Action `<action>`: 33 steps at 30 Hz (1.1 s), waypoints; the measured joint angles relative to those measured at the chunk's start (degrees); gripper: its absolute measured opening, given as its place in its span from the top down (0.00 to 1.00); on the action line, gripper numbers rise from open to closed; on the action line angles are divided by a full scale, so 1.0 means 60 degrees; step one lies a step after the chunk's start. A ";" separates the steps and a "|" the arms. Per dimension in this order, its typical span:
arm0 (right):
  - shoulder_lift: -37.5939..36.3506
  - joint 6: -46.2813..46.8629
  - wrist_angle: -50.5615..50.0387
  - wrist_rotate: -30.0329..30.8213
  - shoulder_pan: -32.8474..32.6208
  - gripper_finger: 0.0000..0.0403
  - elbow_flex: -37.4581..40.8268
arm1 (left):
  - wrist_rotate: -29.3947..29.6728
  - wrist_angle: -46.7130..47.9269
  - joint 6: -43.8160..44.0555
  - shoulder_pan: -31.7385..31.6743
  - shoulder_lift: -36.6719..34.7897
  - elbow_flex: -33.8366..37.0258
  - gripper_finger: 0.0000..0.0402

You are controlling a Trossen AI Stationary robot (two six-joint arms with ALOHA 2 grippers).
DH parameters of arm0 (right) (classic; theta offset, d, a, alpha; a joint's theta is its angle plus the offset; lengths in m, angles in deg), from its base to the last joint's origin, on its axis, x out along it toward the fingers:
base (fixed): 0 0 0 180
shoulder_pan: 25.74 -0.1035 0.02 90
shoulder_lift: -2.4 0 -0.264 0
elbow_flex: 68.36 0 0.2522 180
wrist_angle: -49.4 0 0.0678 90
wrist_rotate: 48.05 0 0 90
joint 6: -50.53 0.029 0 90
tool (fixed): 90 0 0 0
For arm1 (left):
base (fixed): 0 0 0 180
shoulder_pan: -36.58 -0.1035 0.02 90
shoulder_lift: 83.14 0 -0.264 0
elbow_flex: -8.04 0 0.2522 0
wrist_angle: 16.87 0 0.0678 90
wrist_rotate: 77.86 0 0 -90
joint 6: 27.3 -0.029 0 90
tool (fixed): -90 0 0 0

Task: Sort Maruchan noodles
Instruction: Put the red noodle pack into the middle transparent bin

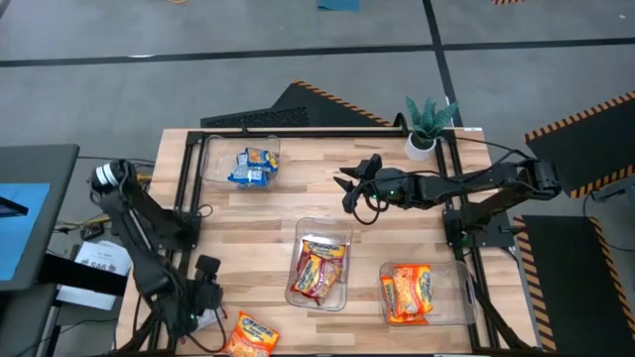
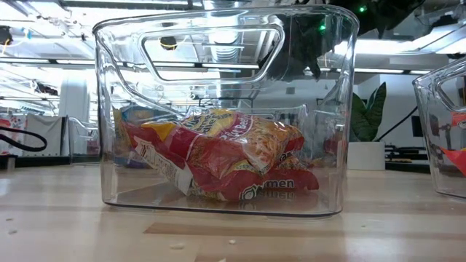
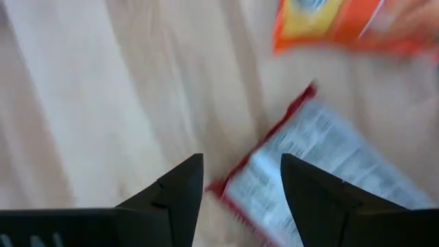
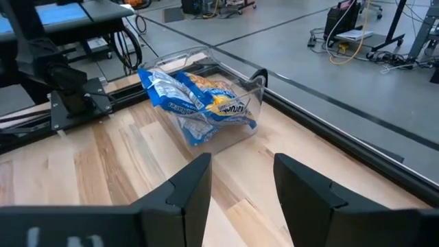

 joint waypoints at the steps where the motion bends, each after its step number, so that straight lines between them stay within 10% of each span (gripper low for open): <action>1: 0.0000 -0.0003 0.0000 0.0000 0.0003 0.55 0.0000 | -0.0044 0.0281 0.0076 0.0071 0.0265 -0.0170 0.54; 10: 0.0000 -0.0007 -0.0018 0.0000 0.0010 0.55 0.0000 | -0.2240 0.0255 0.1760 0.0305 0.1597 -0.0321 0.54; 23: 0.0000 -0.0017 -0.0015 0.0000 0.0023 0.55 0.0000 | -0.2603 0.0083 0.1424 -0.0091 0.2172 -0.0044 0.56; 33: 0.0000 -0.0017 -0.0018 0.0000 0.0021 0.55 0.0000 | -0.2189 0.0728 0.1269 -0.0569 0.2183 0.0156 0.97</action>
